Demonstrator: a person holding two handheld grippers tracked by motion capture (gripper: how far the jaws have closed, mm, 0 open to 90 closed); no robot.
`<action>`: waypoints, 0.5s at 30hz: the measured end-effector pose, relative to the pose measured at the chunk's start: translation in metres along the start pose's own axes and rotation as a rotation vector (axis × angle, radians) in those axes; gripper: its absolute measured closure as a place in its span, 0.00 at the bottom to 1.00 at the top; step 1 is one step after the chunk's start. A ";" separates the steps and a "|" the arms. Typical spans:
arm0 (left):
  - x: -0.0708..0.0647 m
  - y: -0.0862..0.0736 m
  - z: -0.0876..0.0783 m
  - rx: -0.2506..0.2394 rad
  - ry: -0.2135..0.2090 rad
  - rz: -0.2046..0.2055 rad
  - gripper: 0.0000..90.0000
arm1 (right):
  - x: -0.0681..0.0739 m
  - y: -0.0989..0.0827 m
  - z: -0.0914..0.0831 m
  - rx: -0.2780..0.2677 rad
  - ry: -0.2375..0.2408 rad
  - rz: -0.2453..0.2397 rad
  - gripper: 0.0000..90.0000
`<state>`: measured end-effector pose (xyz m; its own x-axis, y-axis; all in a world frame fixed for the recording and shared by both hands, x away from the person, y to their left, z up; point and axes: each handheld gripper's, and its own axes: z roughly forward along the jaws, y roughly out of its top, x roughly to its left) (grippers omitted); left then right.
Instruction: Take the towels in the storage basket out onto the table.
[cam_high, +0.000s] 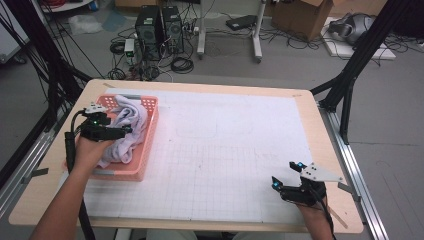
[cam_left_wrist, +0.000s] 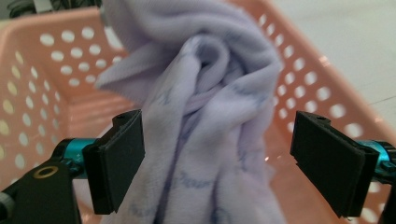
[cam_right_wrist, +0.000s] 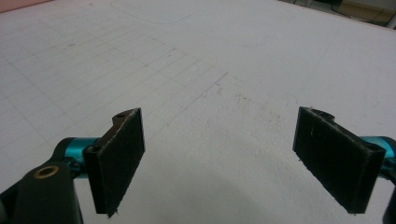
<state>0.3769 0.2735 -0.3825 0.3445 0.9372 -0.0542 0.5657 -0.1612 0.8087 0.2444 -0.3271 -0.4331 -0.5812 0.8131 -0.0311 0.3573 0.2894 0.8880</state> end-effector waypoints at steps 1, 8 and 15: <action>0.004 -0.003 0.008 0.055 0.024 -0.012 0.20 | 0.000 0.000 0.000 0.002 0.001 0.002 0.17; 0.009 -0.010 0.027 0.172 0.070 -0.040 0.21 | 0.000 -0.001 0.000 0.005 0.001 0.001 0.17; 0.011 -0.016 0.038 0.213 0.071 -0.042 0.18 | -0.001 -0.001 -0.001 0.006 0.002 0.001 0.17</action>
<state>0.4000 0.2744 -0.4188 0.2681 0.9627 -0.0372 0.7264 -0.1766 0.6642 0.2440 -0.3285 -0.4341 -0.5824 0.8124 -0.0293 0.3621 0.2915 0.8854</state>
